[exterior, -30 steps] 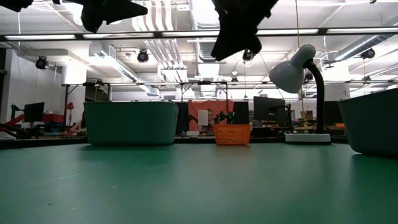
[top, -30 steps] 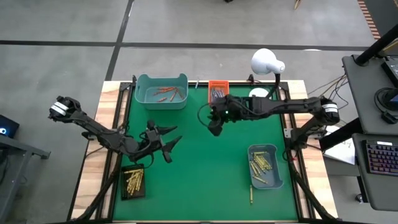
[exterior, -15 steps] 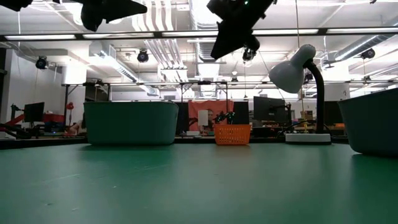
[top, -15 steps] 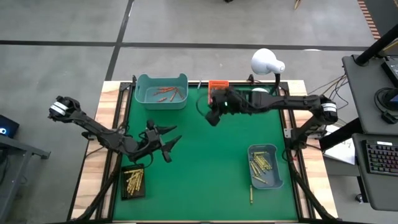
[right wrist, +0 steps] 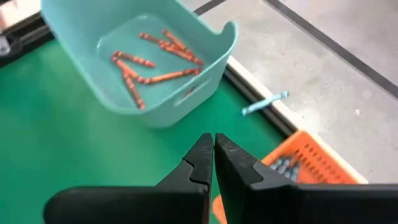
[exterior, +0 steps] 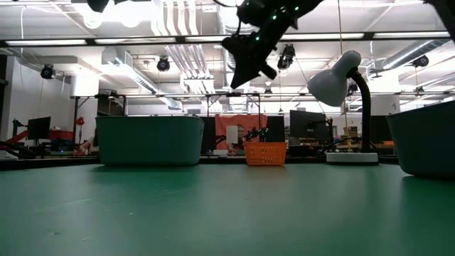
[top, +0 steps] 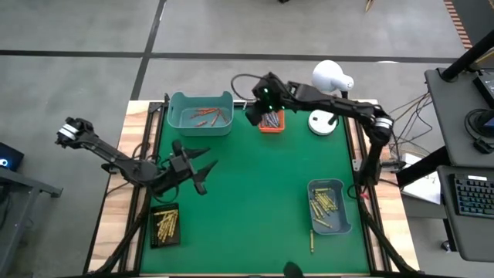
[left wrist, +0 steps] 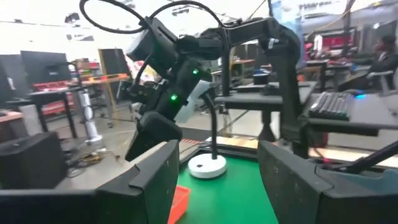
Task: Sort crayons
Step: Put the blue crayon into the orange bin
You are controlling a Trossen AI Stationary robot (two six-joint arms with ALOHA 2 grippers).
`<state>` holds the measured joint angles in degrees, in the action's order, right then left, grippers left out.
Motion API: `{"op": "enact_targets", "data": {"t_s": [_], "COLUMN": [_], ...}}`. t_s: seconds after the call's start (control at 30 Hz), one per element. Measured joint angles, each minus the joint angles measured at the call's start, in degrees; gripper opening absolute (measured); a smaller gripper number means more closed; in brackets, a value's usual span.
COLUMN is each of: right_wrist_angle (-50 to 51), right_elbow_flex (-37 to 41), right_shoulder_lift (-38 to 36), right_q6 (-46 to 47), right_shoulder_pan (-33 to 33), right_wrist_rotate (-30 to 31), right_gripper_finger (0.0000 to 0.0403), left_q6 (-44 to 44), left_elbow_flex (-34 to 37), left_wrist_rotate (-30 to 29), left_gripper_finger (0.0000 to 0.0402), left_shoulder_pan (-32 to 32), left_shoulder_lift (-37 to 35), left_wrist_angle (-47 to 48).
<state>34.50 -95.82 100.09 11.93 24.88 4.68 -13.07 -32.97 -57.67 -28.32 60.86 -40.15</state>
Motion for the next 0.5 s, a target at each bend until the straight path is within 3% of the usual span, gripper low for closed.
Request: {"op": "enact_targets", "data": {"t_s": [0.17, 0.5], "right_wrist_angle": [2.8, 17.3], "right_elbow_flex": [-8.5, -35.2], "right_shoulder_lift": [6.7, 26.8], "right_q6": [-0.6, 1.8], "right_shoulder_pan": [3.7, 10.7], "right_wrist_rotate": [-1.7, -1.7], "right_gripper_finger": [0.0009, 0.0009], "left_q6": [-0.8, -3.2], "left_elbow_flex": [0.0, 0.1], "left_wrist_rotate": [-4.8, -8.9], "left_gripper_finger": [0.0201, 0.0201], "left_shoulder_pan": [0.0, 0.0], "left_shoulder_lift": [-3.3, -7.3], "left_wrist_angle": [4.9, 8.7]}}
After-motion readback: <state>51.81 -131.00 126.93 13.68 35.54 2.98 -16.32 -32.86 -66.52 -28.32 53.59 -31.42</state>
